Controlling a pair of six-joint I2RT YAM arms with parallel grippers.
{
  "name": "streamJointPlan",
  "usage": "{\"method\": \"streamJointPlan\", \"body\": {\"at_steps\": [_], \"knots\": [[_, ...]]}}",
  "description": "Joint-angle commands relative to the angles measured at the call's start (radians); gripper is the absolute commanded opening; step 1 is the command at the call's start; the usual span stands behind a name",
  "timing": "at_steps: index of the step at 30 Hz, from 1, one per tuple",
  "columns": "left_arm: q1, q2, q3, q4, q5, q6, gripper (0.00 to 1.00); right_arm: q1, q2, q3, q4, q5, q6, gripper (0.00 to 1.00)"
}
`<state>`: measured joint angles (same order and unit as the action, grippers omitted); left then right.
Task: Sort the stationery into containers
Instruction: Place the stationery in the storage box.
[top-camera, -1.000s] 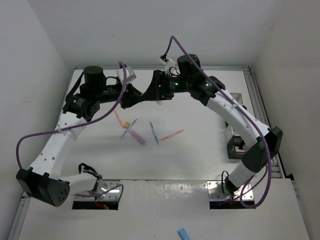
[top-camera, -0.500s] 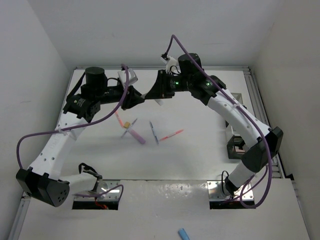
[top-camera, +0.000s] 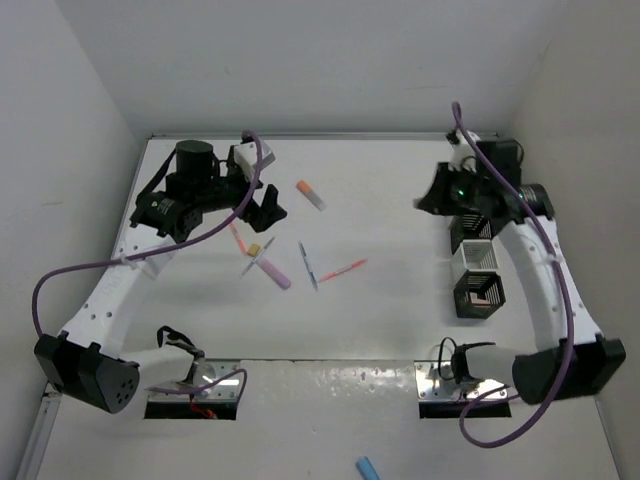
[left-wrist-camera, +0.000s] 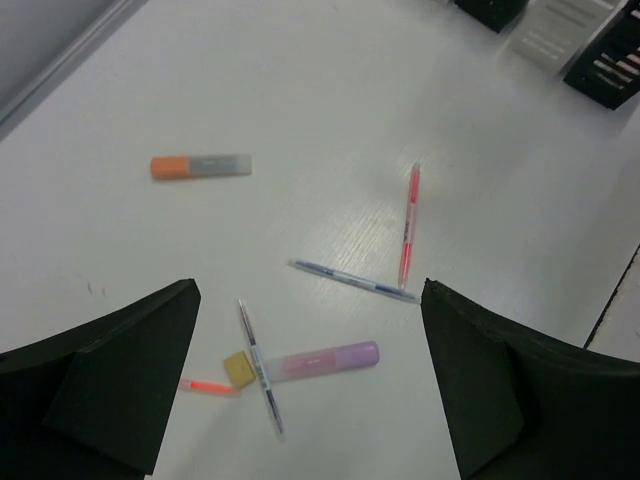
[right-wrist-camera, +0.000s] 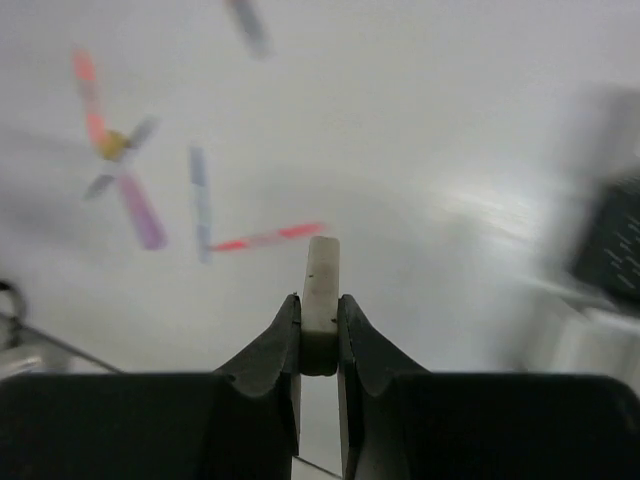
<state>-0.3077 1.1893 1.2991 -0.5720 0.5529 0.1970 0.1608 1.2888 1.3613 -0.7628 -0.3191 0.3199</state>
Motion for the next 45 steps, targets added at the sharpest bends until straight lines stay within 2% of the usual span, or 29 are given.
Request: {"method": "streamJointPlan", "body": {"at_steps": [1,2,5,8,11,18,19,20,23,26,28,32,33,36,42,45], "knots": [[0.001,0.024,-0.038,0.012,-0.083,-0.016,1.0,-0.136,-0.127,-0.132,-0.159,0.161,-0.255,0.0],[-0.002,0.038,-0.04,0.011,-0.106,-0.018,1.0,-0.229,-0.149,-0.19,-0.168,0.175,-0.281,0.0],[-0.008,0.108,-0.02,-0.014,-0.157,-0.013,1.0,-0.36,-0.184,-0.276,-0.156,0.204,-0.352,0.0],[-0.014,0.158,-0.014,-0.02,-0.168,-0.004,1.0,-0.443,-0.174,-0.332,-0.138,0.206,-0.355,0.0],[-0.033,0.179,-0.012,-0.034,-0.176,0.021,1.0,-0.475,-0.145,-0.361,-0.092,0.23,-0.348,0.0],[-0.047,0.176,-0.092,-0.002,-0.26,0.039,1.0,-0.488,-0.048,-0.364,-0.033,0.258,-0.328,0.02],[-0.05,0.181,-0.104,-0.005,-0.271,0.044,1.0,-0.488,-0.025,-0.36,-0.03,0.261,-0.328,0.08],[-0.05,0.185,-0.109,-0.006,-0.283,0.057,1.0,-0.489,-0.014,-0.355,-0.018,0.259,-0.328,0.17],[-0.048,0.213,-0.141,0.009,-0.309,0.074,1.0,-0.488,0.015,-0.337,-0.017,0.253,-0.328,0.33],[-0.051,0.23,-0.176,0.047,-0.308,0.093,0.99,-0.484,0.033,-0.314,-0.023,0.253,-0.288,0.43],[-0.054,0.243,-0.195,0.069,-0.309,0.102,0.93,-0.484,0.035,-0.283,-0.041,0.247,-0.277,0.46],[-0.056,0.293,-0.218,0.115,-0.311,0.098,0.76,-0.478,0.0,-0.239,-0.104,0.192,-0.262,0.47],[-0.057,0.299,-0.233,0.148,-0.317,0.096,0.69,-0.474,-0.011,-0.231,-0.107,0.177,-0.254,0.47],[-0.077,0.346,-0.238,0.188,-0.34,0.078,0.62,-0.431,-0.04,-0.241,-0.128,0.166,-0.248,0.47],[-0.084,0.466,-0.184,0.207,-0.501,0.009,0.63,-0.357,-0.065,-0.28,-0.116,0.199,-0.236,0.47],[-0.047,0.507,-0.152,0.184,-0.53,-0.016,0.63,-0.345,-0.066,-0.281,-0.113,0.201,-0.229,0.47]]}}
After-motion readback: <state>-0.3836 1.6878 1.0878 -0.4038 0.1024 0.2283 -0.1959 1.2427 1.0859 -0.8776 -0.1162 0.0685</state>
